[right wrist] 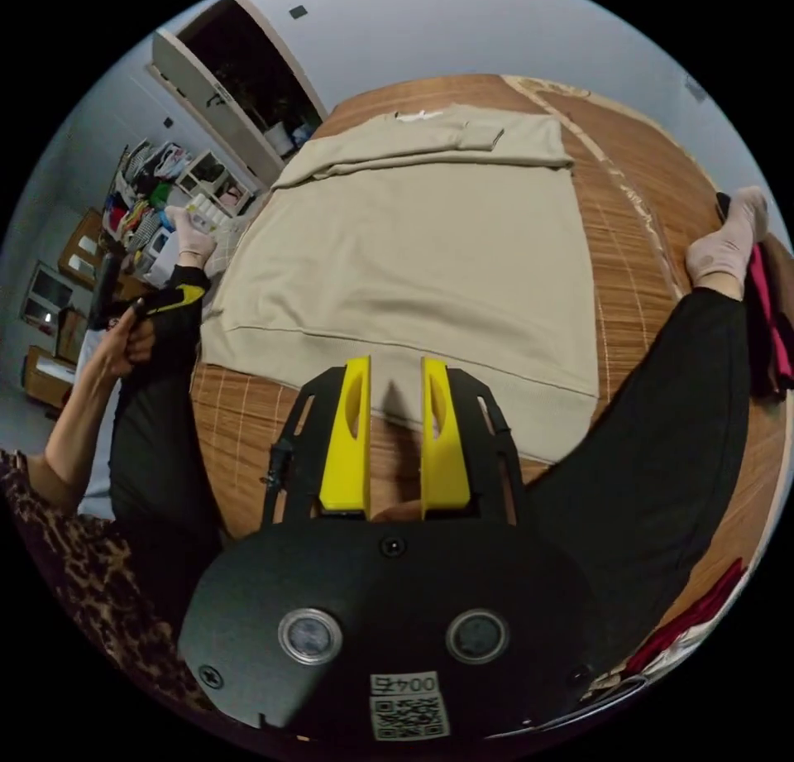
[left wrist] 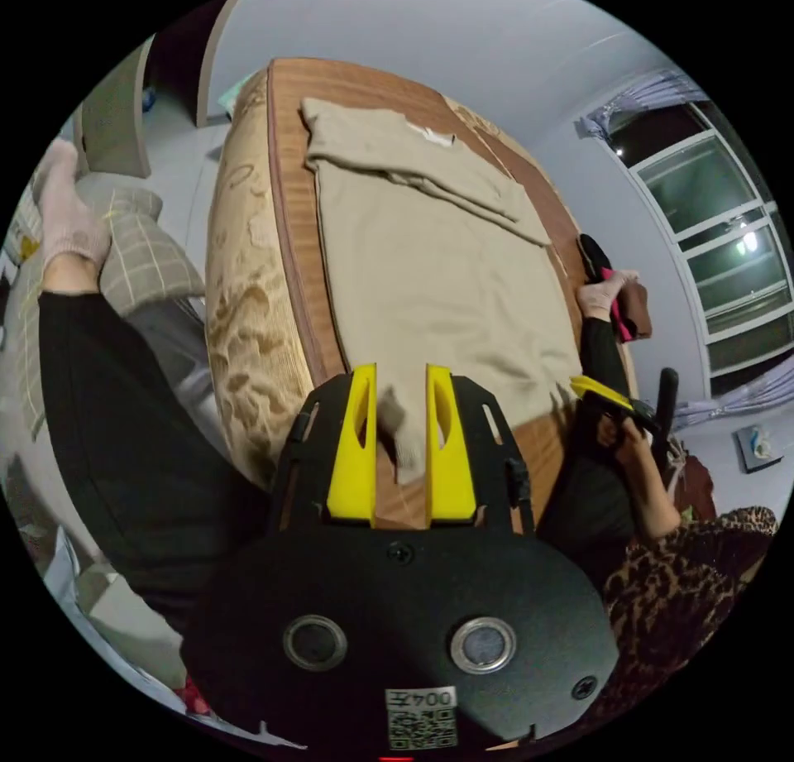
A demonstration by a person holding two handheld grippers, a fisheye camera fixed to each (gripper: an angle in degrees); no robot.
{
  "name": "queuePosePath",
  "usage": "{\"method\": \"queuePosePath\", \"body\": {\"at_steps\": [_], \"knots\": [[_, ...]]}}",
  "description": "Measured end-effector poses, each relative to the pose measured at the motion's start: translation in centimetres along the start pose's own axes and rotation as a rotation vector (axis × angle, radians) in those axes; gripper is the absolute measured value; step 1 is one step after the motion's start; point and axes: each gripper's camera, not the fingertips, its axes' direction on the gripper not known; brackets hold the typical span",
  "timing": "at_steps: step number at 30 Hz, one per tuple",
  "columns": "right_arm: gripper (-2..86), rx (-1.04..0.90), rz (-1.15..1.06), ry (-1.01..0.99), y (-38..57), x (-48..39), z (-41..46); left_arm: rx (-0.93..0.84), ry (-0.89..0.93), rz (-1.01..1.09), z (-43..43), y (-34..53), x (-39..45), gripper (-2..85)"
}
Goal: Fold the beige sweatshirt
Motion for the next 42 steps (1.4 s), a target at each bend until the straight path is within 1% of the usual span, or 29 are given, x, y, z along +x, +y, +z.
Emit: {"method": "queuePosePath", "body": {"at_steps": [2, 3, 7, 11, 17, 23, 27, 32, 35, 37, 42], "knots": [[14.5, 0.048, -0.001, 0.082, 0.0, -0.9, -0.5, -0.025, 0.0, 0.004, -0.4, 2.8, 0.1, 10.1], [14.6, 0.052, -0.003, 0.086, -0.1, -1.0, -0.3, -0.026, -0.001, 0.004, -0.5, 3.1, 0.0, 10.4], [14.8, -0.039, 0.033, 0.027, -1.8, 0.5, 2.5, -0.053, -0.026, -0.02, -0.7, 2.8, -1.6, 12.6], [14.8, -0.085, 0.039, 0.06, -2.6, 0.8, 3.6, -0.096, 0.021, -0.06, -0.2, 2.2, -3.4, 13.0], [14.6, -0.096, 0.049, 0.062, -3.3, 1.5, 4.3, -0.186, -0.006, -0.015, 1.3, 0.9, -3.3, 13.3], [14.0, -0.094, 0.066, 0.052, -3.8, 2.4, 5.1, -0.178, 0.055, -0.024, 1.1, 1.0, -4.6, 13.1], [13.5, -0.095, 0.068, 0.055, -3.9, 2.8, 5.7, -0.191, 0.053, 0.009, 1.5, 0.6, -4.5, 12.9], [12.3, -0.095, 0.072, 0.063, -3.8, 3.3, 6.7, -0.217, 0.042, 0.037, 2.3, 0.3, -4.4, 10.7], [11.5, -0.096, 0.072, 0.072, -3.5, 3.6, 7.4, -0.254, 0.076, 0.017, 3.2, 0.4, -5.0, 6.6], [10.9, -0.096, 0.071, 0.076, -3.3, 3.8, 7.8, -0.277, 0.064, 0.03, 3.6, 0.4, -4.8, 4.6], [9.1, -0.098, 0.067, 0.087, -2.5, 4.3, 8.8, -0.24, -0.079, 0.047, 2.4, 1.3, -3.5, 2.6]]}}
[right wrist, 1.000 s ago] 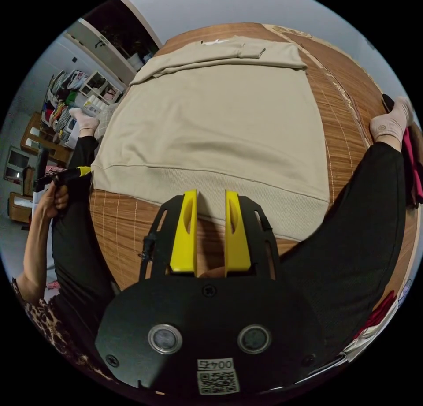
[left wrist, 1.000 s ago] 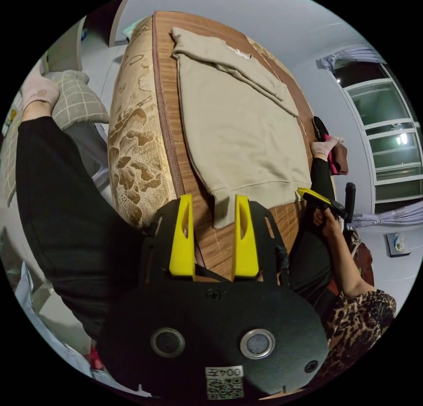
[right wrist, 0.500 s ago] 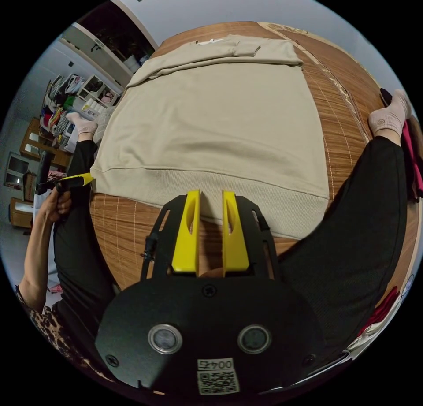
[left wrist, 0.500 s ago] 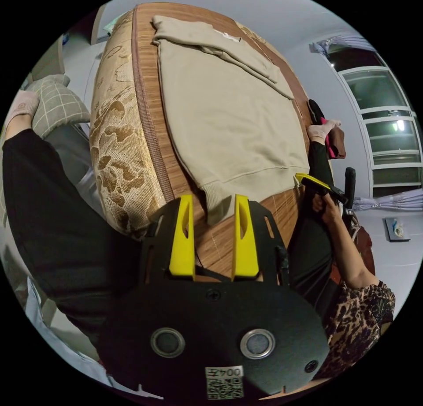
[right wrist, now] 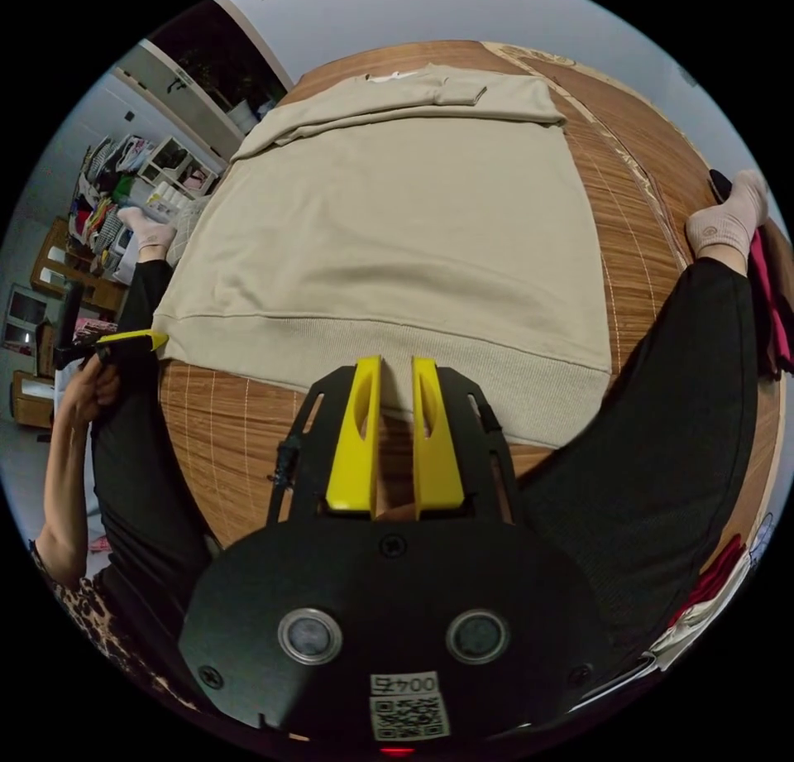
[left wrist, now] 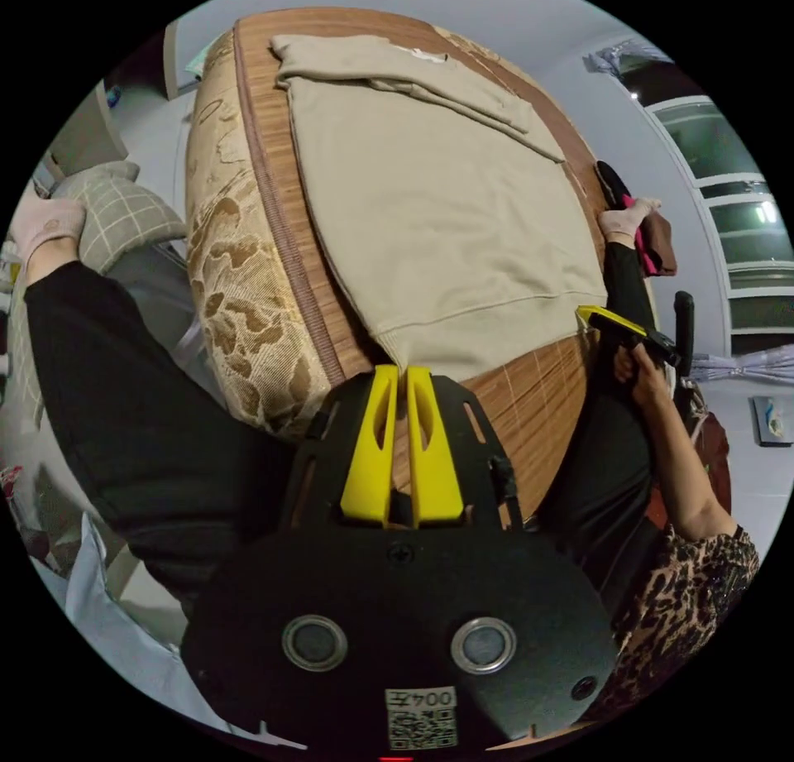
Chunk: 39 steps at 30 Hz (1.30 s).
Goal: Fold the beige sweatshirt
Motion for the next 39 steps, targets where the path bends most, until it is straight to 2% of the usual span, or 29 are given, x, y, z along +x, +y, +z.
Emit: {"method": "queuePosePath", "body": {"at_steps": [5, 10, 13, 17, 22, 39], "knots": [[6.2, -0.015, -0.004, 0.066, 0.9, 0.1, 1.7, -0.083, -0.028, -0.036, 2.3, -0.8, -0.5, 2.3], [3.7, -0.001, -0.034, 0.049, 2.6, 0.5, 1.9, -0.073, -0.012, -0.041, 3.2, -0.5, -0.7, 2.4], [3.5, 0.066, -0.135, 0.019, 4.1, -1.0, 1.2, -0.071, -0.045, -0.024, 3.8, -0.5, 0.0, 2.6], [3.9, 0.054, -0.279, -0.02, 6.1, -4.5, 3.4, -0.073, -0.092, 0.002, 4.6, -0.5, 0.9, 2.9], [3.8, 0.03, -0.43, 0.103, 8.9, -7.4, 6.1, -0.068, -0.061, -0.014, 5.3, -0.2, 0.1, 3.0], [3.3, 0.001, -0.447, 0.204, 12.2, -7.4, 10.0, -0.067, -0.063, -0.014, 7.6, 0.4, -0.5, 2.9]]}}
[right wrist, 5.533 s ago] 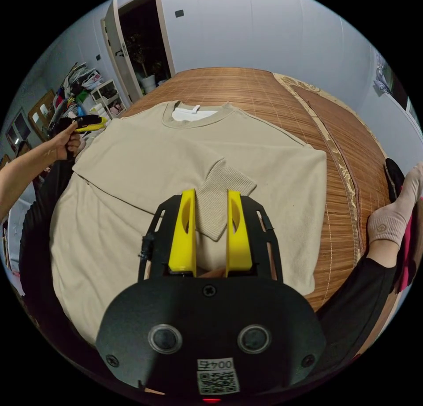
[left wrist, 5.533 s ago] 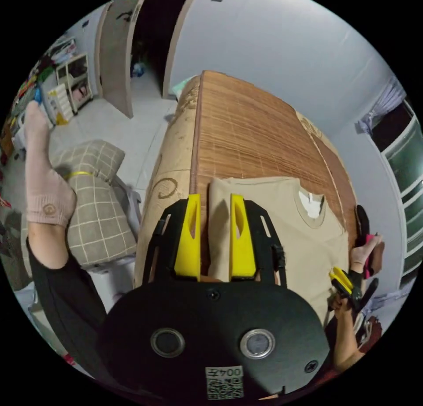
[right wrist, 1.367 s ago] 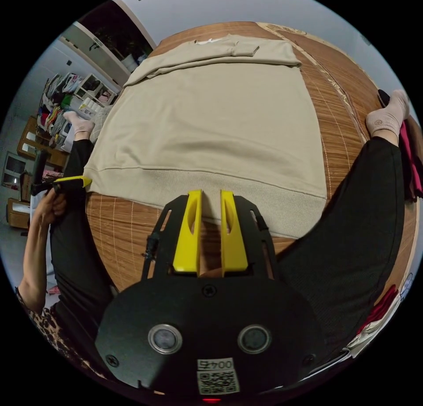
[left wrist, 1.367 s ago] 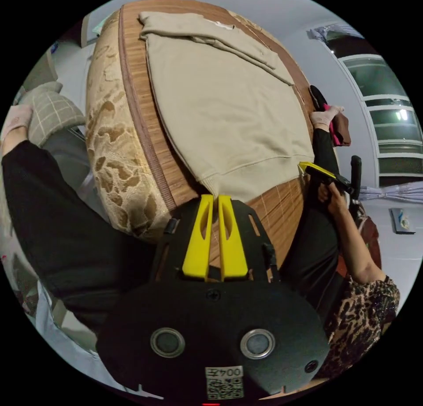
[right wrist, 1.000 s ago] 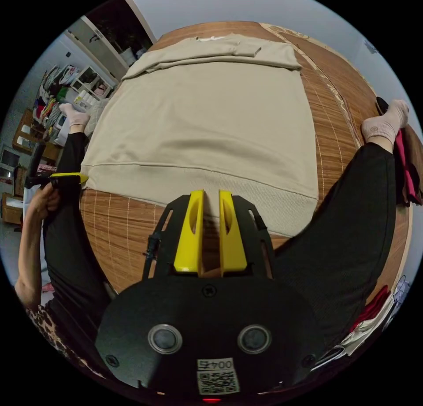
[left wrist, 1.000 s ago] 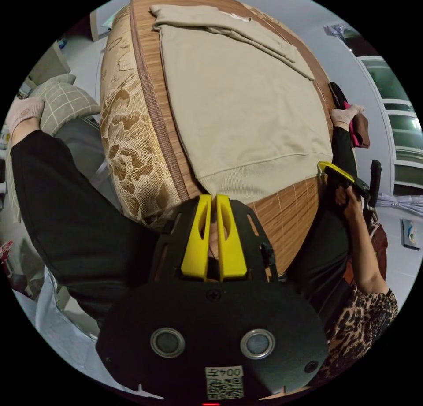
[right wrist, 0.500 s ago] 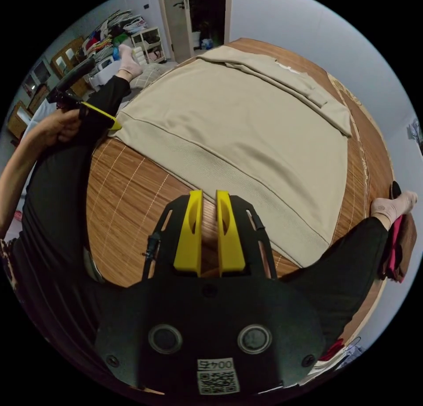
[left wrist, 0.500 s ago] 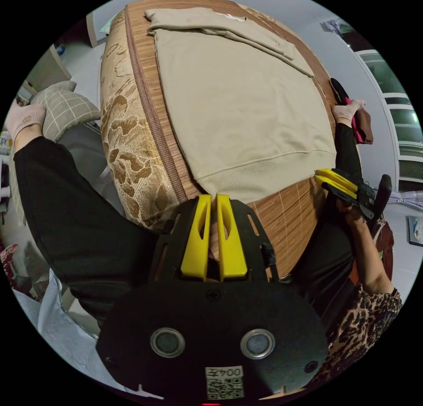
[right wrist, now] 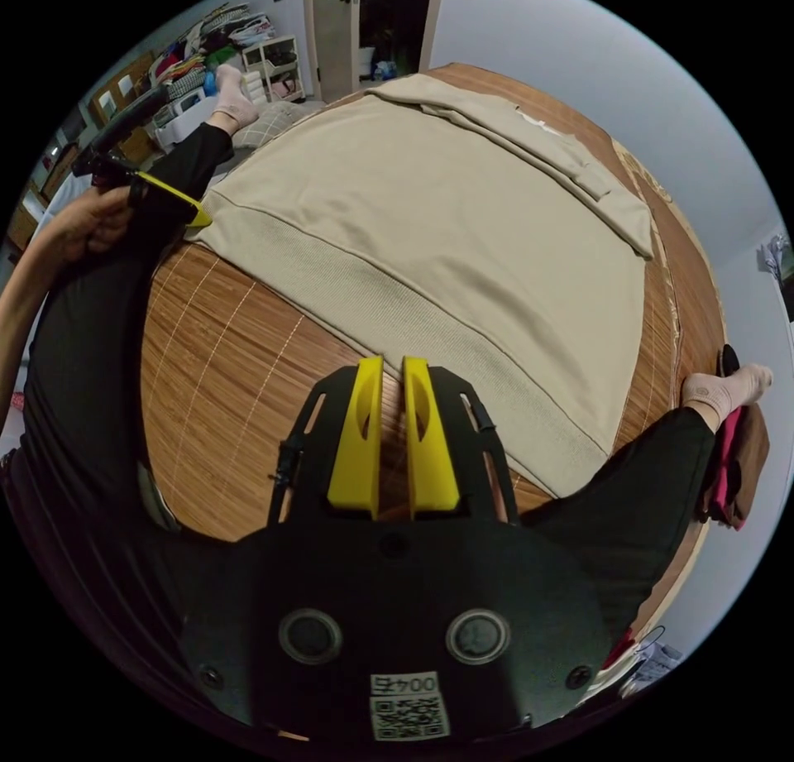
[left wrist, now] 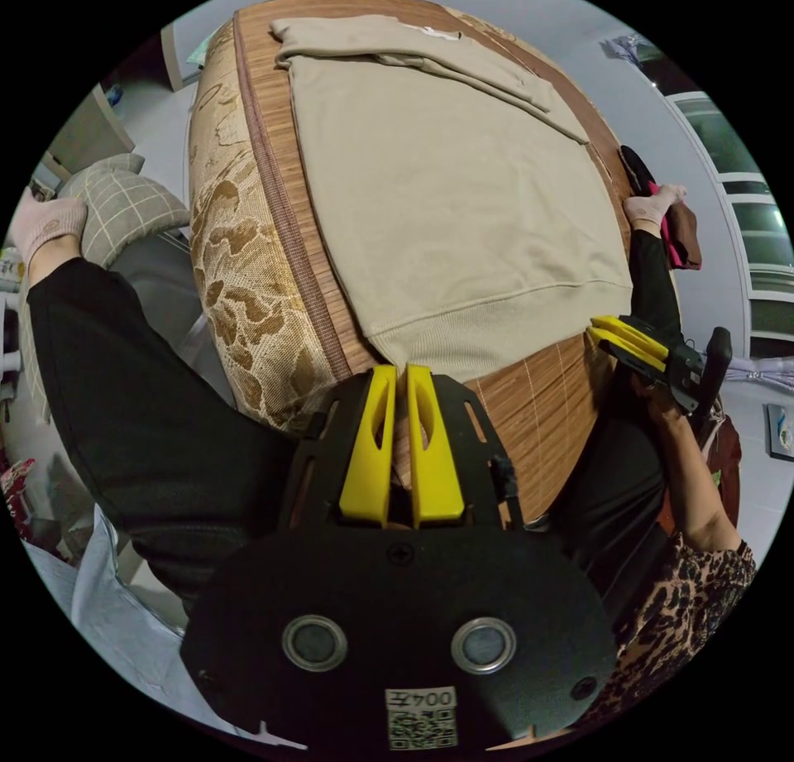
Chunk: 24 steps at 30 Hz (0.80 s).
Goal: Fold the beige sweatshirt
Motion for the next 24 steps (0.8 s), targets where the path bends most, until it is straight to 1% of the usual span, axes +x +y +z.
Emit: {"method": "queuePosePath", "body": {"at_steps": [10, 15, 18, 21, 24], "knots": [[-0.5, 0.017, 0.029, -0.019, 0.2, -0.2, -1.4, -0.001, 0.004, -0.002, 1.0, 0.1, -0.5, 3.0], [-0.8, -0.072, 0.043, -0.055, -0.6, 0.1, -2.2, -0.001, -0.002, -0.003, 1.3, 0.1, -0.6, 3.0], [-0.8, -0.191, 0.069, -0.095, -1.1, 0.6, -0.7, -0.002, -0.005, -0.002, 1.5, 0.1, -0.6, 3.0], [-0.6, -0.17, 0.116, -0.142, -1.5, 1.4, -1.3, -0.002, -0.001, -0.004, 1.6, 0.1, -0.8, 3.0], [0.1, -0.097, 0.143, -0.121, -1.8, 1.5, -3.6, -0.002, 0.001, -0.004, 1.7, 0.1, -0.9, 3.0]]}}
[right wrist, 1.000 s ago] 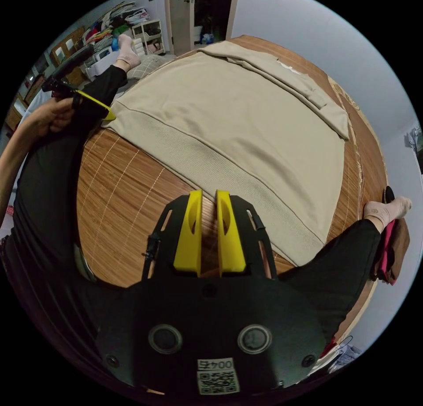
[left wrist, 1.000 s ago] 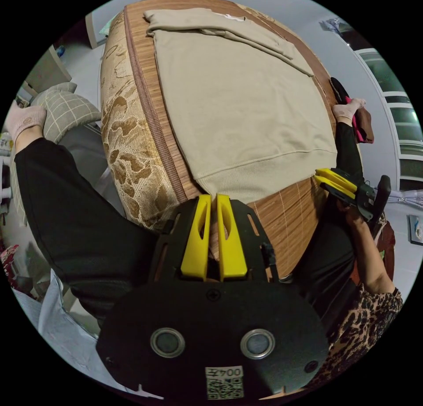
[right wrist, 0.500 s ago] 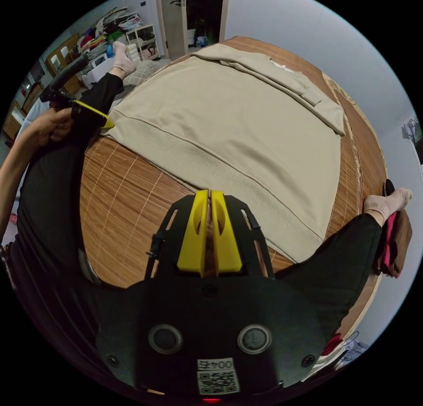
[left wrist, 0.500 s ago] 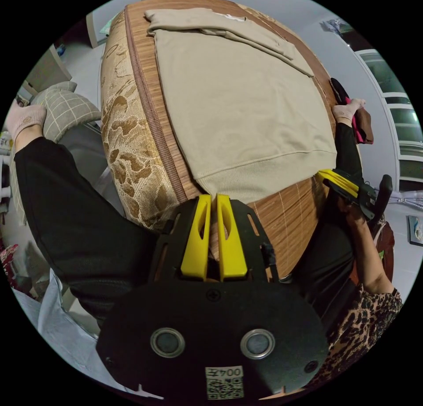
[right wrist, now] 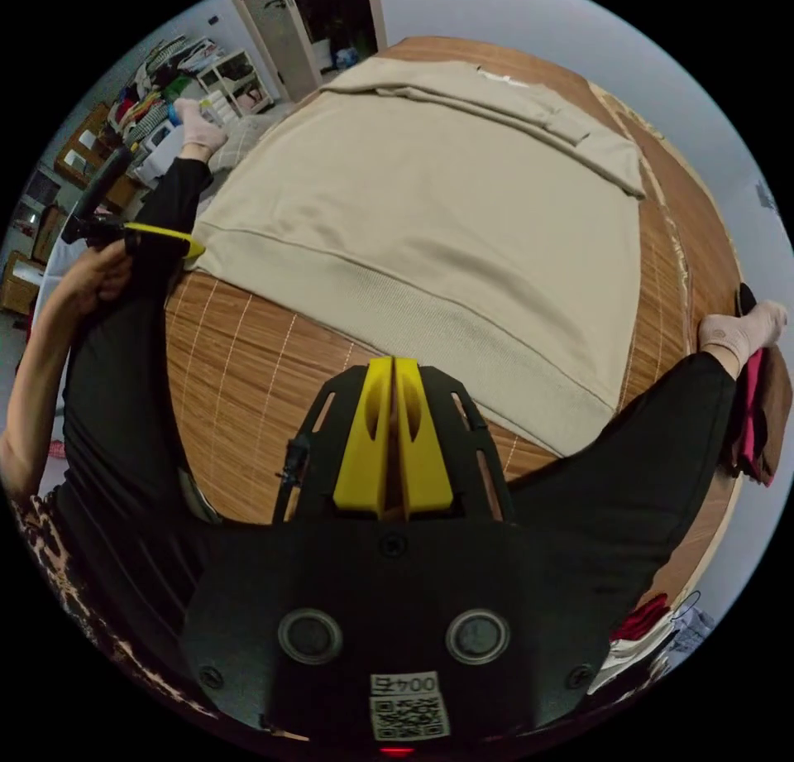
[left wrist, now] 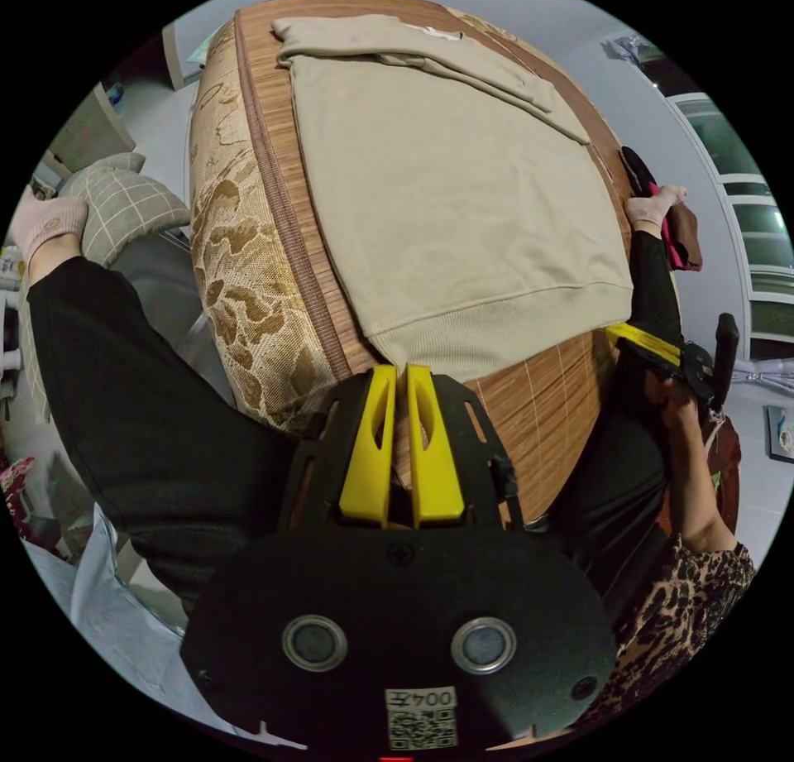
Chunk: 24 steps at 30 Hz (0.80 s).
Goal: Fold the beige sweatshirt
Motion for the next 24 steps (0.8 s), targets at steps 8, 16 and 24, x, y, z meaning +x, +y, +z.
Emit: {"method": "queuePosePath", "body": {"at_steps": [8, 16, 24], "knots": [[4.4, 0.066, 0.085, 0.062, -2.7, 0.4, -2.8, 0.0, -0.004, 0.001, 0.2, -0.1, -0.1, 3.0], [5.8, -0.098, 0.032, 0.127, -6.7, -1.8, -3.1, 0.0, 0.0, 0.001, 0.1, -0.3, -0.3, 3.0], [7.2, -0.219, 0.038, 0.008, -9.1, -0.6, -7.4, -0.002, 0.007, 0.002, -0.1, -0.6, -0.5, 3.0]]}}
